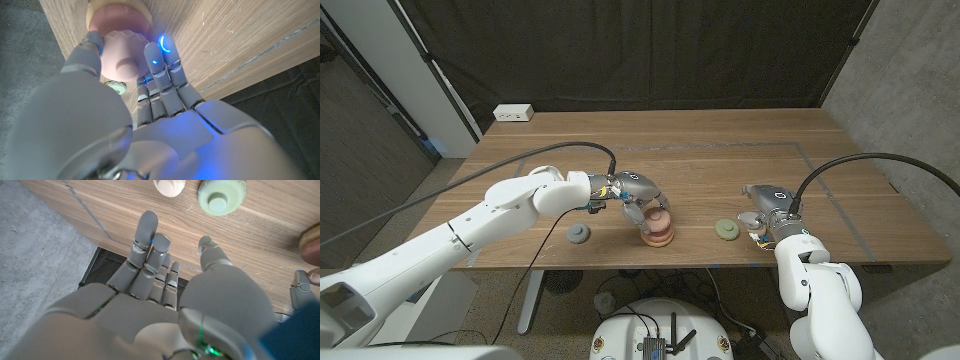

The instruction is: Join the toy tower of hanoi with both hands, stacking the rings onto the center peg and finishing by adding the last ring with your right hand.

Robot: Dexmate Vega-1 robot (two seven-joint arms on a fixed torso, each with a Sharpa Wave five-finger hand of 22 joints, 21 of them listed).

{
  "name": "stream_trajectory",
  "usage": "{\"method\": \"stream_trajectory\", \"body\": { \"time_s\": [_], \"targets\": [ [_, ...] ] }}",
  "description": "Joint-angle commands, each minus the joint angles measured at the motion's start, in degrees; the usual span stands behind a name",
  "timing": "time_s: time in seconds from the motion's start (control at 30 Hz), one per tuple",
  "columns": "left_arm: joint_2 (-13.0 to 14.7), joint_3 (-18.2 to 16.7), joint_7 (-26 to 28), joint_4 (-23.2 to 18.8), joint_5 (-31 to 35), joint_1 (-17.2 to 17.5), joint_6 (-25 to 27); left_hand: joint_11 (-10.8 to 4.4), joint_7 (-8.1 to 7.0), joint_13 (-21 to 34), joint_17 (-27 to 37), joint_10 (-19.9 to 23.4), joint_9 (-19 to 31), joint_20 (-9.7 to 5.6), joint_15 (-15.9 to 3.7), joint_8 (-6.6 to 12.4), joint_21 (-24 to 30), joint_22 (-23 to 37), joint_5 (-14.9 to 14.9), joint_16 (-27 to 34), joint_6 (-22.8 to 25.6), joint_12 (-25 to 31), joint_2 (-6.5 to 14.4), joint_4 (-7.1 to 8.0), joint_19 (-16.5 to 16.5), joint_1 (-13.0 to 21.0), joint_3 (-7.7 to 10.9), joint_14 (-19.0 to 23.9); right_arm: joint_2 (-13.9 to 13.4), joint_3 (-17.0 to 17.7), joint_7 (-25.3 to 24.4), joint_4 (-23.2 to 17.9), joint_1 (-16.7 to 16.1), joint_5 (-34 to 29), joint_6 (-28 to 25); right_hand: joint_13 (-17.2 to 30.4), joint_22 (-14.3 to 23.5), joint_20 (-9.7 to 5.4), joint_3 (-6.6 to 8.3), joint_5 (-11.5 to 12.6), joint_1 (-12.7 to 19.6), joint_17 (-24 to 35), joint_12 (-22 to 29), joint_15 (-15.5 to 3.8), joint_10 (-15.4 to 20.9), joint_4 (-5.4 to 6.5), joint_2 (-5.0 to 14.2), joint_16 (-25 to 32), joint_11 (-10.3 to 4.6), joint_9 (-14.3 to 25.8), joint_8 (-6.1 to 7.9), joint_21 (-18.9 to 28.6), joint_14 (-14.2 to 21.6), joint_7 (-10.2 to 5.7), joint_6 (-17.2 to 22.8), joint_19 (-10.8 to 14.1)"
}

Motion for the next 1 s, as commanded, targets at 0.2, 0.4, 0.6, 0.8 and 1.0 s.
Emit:
{"method": "stream_trajectory", "body": {
  "time_s": [0.2, 0.4, 0.6, 0.8, 1.0],
  "targets": [
    [-1.24, 1.42, -0.17, 1.87, 0.25, -1.05, -0.70, -6.55, -1.94, 8.21, 0.31, 7.41, 1.99, -7.99, -5.16, 0.01, 0.35, 0.17, 0.18, 0.08, 2.58, -0.08, 1.10, 1.66, -0.06, 0.68, 2.03, 0.44, 0.34, 0.07, -0.09, 0.38, 0.27, 0.35, 0.09, 0.29, 0.08, -4.46, -0.21, 0.41, 0.86, 0.13, -0.17, -1.12, 0.34, -0.02, 0.06, -0.01, -0.11, 0.18, -0.10, -0.18, 0.44, -0.02, 0.35, 0.29],
    [-1.56, 1.80, 0.09, 2.40, 0.42, -1.29, -1.09, -6.70, -1.97, 8.31, 0.26, 7.40, 2.01, -7.99, -5.16, -0.03, 0.36, 0.17, 0.19, 0.01, 2.66, -0.17, 1.11, 1.66, -0.10, 0.68, 2.05, 0.36, 0.26, 0.16, -0.44, 0.33, 0.09, 0.44, -0.03, 0.26, 0.08, -4.45, -0.24, 0.43, 0.88, 0.00, -0.19, -1.12, 0.37, 0.00, 0.12, -0.12, -0.10, 0.18, -0.11, -0.19, 0.42, -0.06, 0.40, 0.29],
    [-1.66, 2.02, -0.17, 2.74, 0.48, -1.52, -0.98, -6.66, -1.99, 8.40, 0.24, 7.40, 2.03, -7.99, -5.16, -0.12, 0.40, 0.17, 0.19, -0.01, 2.64, -0.27, 1.09, 1.64, -0.07, 0.70, 2.06, 0.33, 0.44, 0.09, 0.04, 0.35, 0.16, 0.00, -0.28, 0.25, 0.08, -4.45, -0.27, 0.43, 0.89, 0.13, -0.20, -1.12, 0.43, 0.00, 0.10, -0.03, -0.07, 0.18, -0.12, -0.19, 0.55, 0.01, 0.40, 0.29],
    [-1.53, 2.07, -0.12, 2.99, 0.56, -1.43, -0.74, -6.74, -2.01, 8.50, 0.24, 7.38, 2.06, -8.01, -5.16, -0.19, 0.41, 0.17, 0.21, -0.02, 2.70, -0.40, 1.08, 1.61, -0.13, 0.76, 2.10, 0.32, 0.51, 0.06, 0.20, 0.55, 0.34, 0.18, -0.21, 0.31, 0.08, -4.44, -0.27, 0.44, 0.88, 0.09, -0.18, -1.11, 0.40, 0.01, 0.11, -0.14, -0.09, 0.18, -0.12, -0.19, 0.46, 0.02, 0.43, 0.28],
    [-1.58, 2.21, 0.04, 3.30, 0.30, -1.34, -0.77, -6.79, -2.08, 8.60, 0.30, 7.39, 2.08, -8.00, -5.16, -0.25, 0.45, 0.18, 0.22, 0.02, 2.74, -0.50, 1.10, 1.59, -0.13, 0.80, 2.14, 0.35, 0.51, 0.00, 0.25, 0.74, 0.54, 0.27, -0.24, 0.32, 0.08, -4.45, -0.29, 0.46, 0.92, 0.15, -0.19, -1.12, 0.42, -0.01, 0.11, -0.11, -0.04, 0.17, -0.18, -0.21, 0.54, 0.08, 0.35, 0.26]
  ]
}}
